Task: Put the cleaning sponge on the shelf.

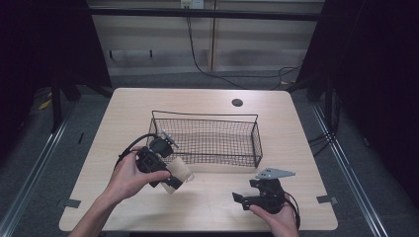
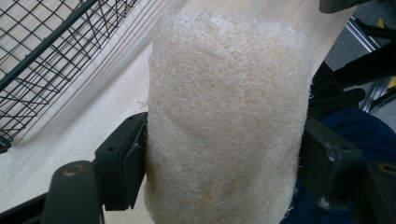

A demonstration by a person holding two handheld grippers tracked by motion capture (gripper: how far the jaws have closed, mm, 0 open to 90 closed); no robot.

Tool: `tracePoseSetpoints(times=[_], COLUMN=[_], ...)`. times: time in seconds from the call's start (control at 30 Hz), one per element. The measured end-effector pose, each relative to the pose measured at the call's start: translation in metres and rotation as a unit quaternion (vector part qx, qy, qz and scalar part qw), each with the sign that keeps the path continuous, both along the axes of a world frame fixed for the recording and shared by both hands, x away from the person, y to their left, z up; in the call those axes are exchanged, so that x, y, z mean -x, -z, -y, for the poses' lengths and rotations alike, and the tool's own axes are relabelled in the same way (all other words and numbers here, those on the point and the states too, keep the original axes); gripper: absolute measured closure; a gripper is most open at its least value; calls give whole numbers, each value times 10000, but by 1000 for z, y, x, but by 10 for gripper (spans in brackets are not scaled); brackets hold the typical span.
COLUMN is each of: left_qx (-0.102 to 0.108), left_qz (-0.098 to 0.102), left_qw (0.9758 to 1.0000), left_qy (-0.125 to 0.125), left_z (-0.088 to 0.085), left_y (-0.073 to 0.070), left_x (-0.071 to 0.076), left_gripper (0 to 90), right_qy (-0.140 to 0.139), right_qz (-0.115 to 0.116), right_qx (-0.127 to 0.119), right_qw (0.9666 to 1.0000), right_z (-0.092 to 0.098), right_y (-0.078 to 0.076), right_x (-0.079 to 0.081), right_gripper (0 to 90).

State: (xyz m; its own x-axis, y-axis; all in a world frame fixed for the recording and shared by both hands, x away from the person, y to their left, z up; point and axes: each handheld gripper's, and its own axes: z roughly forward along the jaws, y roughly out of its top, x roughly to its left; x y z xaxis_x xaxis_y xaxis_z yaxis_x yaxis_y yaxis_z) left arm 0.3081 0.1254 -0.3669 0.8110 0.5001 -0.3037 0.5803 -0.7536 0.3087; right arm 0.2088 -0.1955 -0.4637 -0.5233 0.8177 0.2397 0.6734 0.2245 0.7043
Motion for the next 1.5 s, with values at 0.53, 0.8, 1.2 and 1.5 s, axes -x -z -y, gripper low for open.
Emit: tracePoseSetpoints(times=[0.53, 0.8, 1.2, 1.5], left_qx=[182, 311, 518, 524], left_qz=[-333, -359, -322, -380], left_qw=[9990, 9987, 9977, 9955], left_qy=[250, 199, -298, -693], left_z=[-1, -3, -10, -15], left_y=[-27, -39, -50, -47], left_x=[-19, -27, -46, -62], left_gripper=[256, 256, 256, 256], right_qy=[-9, -23, -19, -42], right_qz=[-42, -26, -46, -31], right_qx=[-16, -14, -16, -15], right_qw=[10000, 10000, 10000, 10000], right_z=[0, 0, 0, -1], right_y=[0, 1, 0, 1], right_x=[0, 0, 0, 0], right_gripper=[175, 175, 174, 174])
